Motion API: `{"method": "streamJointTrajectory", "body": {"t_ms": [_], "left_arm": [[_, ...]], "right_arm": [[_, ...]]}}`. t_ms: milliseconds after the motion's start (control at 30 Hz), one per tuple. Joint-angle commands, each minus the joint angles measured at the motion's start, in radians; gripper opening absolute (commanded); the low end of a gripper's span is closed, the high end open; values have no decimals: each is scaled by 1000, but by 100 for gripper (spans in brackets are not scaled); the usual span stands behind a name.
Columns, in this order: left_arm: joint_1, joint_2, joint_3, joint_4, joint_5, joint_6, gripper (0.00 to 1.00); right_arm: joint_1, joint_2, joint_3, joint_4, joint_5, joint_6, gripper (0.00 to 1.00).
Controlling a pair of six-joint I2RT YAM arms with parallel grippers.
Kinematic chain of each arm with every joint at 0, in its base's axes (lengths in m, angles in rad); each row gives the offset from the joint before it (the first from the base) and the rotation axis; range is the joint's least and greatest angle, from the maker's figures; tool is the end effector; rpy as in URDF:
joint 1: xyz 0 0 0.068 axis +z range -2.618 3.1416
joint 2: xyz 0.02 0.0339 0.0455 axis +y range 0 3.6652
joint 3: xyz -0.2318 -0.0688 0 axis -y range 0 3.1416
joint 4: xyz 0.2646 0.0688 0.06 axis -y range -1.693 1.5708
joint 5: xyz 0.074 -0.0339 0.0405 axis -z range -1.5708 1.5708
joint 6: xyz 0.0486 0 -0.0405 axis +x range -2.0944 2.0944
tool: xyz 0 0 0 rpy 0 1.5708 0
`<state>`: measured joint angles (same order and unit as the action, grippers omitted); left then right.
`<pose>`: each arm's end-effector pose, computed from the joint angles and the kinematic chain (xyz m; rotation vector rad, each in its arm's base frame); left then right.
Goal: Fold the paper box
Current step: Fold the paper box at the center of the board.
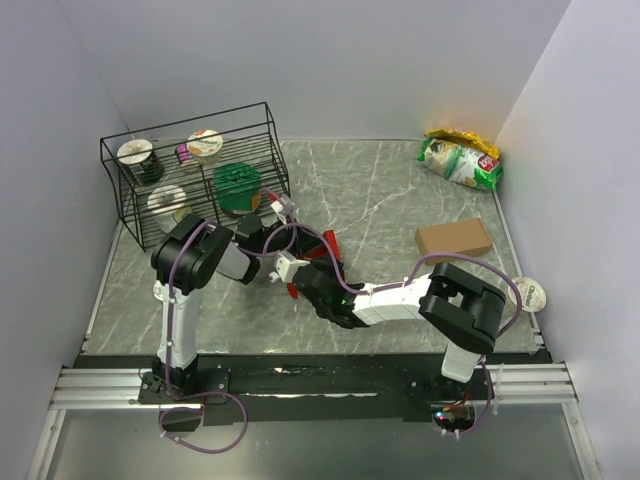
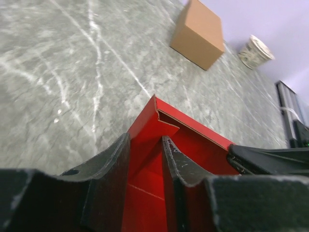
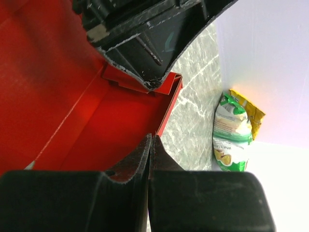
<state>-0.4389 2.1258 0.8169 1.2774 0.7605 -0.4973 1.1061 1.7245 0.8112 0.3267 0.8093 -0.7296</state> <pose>0.3277 -0.1909 0.0670 0.5885 1.6620 -1.3053 0.1902 0.3009 0.1103 -1.2877 1.5534 -0.6301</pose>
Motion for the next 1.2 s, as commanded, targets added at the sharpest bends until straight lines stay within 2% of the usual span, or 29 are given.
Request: {"method": "streamJointTrajectory", "body": {"t_ms": [0,333,533,767,967,1033,1067,1133,1167], "left_arm": [[-34,-62,-76,97,-130,29,24],[-53,-121,-266,217,-349,-14,22],[-70,-84,-320,318,-371,-72,22],[-81,-24,-381,441,-400,-216,22],[-130,-12,-413,441,-483,-314,21],[-141,-27,-424,397,-538,-351,20],[-153,-44,-427,366,-559,-368,20],[-161,-59,-421,282,-616,-415,20],[-168,-70,-421,267,-636,-431,20]], "right_arm": [[11,-28,9,23,-162,79,0],[-34,-83,22,-8,-237,171,0],[-58,-66,32,37,-259,150,0],[-111,-36,86,69,-323,148,0],[-129,30,140,127,-322,108,4],[-138,37,143,143,-317,107,19],[-141,35,141,156,-314,110,33],[-144,12,129,160,-306,124,44],[-144,-2,125,155,-302,134,54]]}}
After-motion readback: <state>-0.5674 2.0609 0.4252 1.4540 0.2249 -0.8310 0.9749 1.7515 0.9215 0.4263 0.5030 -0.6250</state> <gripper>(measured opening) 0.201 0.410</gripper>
